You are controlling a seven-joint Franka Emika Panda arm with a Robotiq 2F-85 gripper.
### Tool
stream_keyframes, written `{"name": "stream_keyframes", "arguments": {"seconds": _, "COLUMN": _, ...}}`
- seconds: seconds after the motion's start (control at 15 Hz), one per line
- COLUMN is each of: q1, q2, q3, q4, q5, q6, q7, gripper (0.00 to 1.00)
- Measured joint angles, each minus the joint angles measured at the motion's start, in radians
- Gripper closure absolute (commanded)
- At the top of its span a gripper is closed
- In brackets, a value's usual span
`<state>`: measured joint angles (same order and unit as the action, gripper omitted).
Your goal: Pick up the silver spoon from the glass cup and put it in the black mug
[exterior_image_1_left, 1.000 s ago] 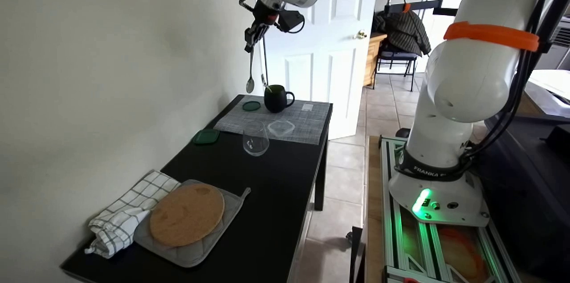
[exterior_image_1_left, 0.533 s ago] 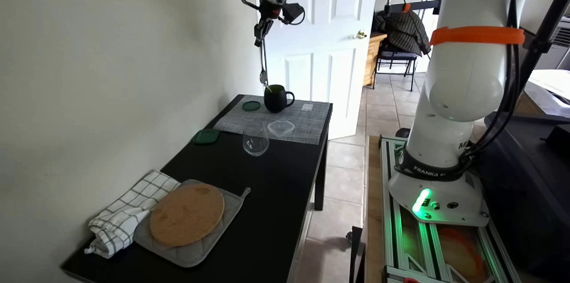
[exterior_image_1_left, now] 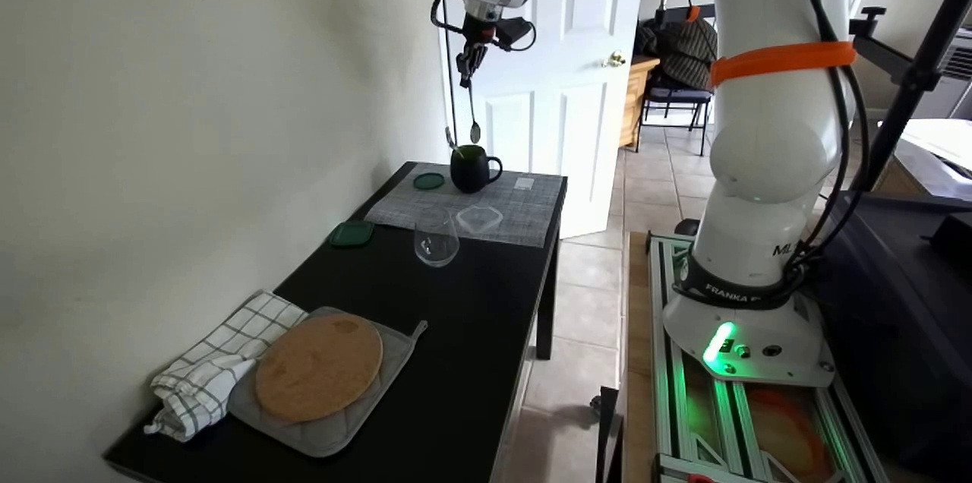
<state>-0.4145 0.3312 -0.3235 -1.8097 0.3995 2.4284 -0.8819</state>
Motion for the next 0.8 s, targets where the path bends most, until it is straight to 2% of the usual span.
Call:
{"name": "stream_keyframes", "arguments": {"seconds": 0.4, "q1": -0.057, "q2": 0.049, "q3": 0.053, "q4": 0.041, "q5": 0.000, "q6": 0.000, "q7": 0.107, "gripper": 0.98}}
{"name": "stream_keyframes", "arguments": {"seconds": 0.8, "q1": -0.068, "q2": 0.043, "q3": 0.082, "q4": 0.048, "q5": -0.005, "q6": -0.029, "q7": 0.153, "gripper": 0.98}}
